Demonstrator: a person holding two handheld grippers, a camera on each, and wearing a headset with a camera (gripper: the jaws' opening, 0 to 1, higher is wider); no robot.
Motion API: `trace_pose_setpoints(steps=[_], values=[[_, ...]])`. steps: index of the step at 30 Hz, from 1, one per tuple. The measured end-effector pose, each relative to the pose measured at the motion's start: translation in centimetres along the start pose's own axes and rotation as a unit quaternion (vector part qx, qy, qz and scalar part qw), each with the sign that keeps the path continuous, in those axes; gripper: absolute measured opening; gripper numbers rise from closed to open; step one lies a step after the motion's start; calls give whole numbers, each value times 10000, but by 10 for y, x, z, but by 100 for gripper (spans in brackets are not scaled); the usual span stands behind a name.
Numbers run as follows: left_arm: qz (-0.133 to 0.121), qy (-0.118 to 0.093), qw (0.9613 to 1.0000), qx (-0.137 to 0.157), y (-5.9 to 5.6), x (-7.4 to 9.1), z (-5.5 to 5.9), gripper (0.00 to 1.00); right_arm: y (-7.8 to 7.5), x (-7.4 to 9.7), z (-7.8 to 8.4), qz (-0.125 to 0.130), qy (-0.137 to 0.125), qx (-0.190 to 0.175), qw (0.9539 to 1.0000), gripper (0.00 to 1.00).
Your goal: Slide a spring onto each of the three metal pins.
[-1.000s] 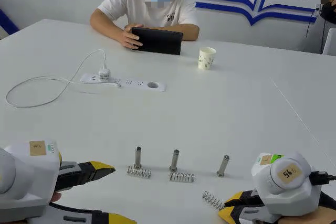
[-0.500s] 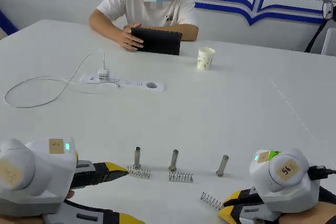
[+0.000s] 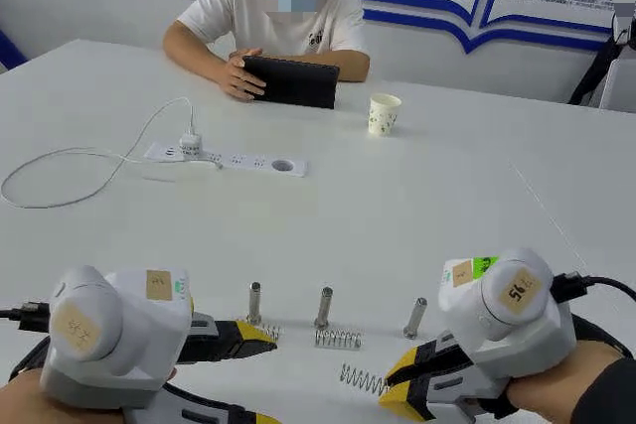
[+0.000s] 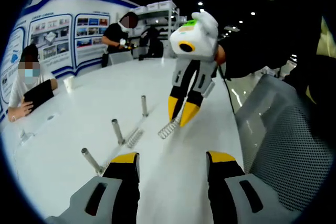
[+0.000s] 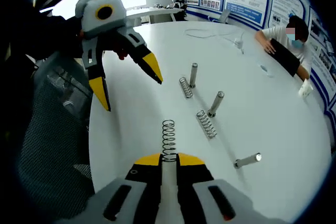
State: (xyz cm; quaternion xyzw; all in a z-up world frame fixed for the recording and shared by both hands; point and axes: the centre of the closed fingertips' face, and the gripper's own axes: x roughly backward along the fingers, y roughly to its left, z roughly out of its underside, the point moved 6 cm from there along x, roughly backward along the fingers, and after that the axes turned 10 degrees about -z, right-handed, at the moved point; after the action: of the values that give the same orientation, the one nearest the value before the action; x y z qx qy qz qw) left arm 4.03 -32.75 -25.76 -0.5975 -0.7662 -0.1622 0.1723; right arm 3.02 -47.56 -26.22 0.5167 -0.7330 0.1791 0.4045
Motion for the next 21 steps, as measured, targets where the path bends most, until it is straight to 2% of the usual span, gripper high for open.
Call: trace_pose_setpoints(steps=[10,21], values=[[216,70,9994,-265,-9,-7,0,46,15,-3,-15,-417,212,435,9980,11],[310,-40,9985,-441,-14,-9,-4,34,27,-6,-26,-730,353,774,9937,11]])
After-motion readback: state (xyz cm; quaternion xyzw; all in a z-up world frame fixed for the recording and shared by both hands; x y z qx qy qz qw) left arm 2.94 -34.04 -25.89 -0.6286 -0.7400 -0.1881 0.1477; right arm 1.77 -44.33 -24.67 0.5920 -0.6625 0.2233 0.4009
